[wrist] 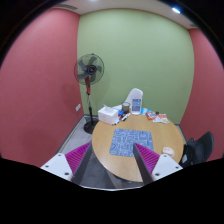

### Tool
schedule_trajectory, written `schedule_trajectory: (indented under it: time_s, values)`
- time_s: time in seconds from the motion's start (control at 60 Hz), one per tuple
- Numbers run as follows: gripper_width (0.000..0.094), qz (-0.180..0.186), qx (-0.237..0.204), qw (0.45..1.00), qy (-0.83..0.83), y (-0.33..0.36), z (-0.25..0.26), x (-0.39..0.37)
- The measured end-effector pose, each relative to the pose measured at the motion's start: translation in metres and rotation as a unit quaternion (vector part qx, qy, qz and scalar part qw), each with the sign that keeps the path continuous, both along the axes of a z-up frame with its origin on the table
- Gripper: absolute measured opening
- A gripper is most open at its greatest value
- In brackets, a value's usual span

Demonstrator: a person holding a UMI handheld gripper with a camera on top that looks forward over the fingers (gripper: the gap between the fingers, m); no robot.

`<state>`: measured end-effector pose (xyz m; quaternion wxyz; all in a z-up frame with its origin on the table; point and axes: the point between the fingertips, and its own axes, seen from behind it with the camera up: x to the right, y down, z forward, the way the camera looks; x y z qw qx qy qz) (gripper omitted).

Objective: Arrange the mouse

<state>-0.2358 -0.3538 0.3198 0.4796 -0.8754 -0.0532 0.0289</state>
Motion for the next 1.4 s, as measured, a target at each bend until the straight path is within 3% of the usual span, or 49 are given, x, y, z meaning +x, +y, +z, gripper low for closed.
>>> schedule_trajectory:
  time_s: [0.2, 0.5, 0.733, 0.9, 1.3, 1.4]
  values:
    - [0.0835, -0.014, -0.033, 0.999, 0.0, -0.006, -0.039, 0.031]
    - [0.0836, -0.049, -0.087, 0.995, -0.029, -0.021, -0.158, 0.166]
    - [0.0837, -0.087, -0.073, 0.992, -0.057, 0.027, -0.236, 0.3]
    - [0.0833, -0.091, -0.063, 0.992, -0.058, 0.084, -0.278, 0.364]
    - [0.0828, -0.056, -0.061, 0.996, -0.038, 0.169, -0.324, 0.403]
    - [0.083, -0.064, -0.057, 0.996, -0.032, 0.187, -0.326, 0.413]
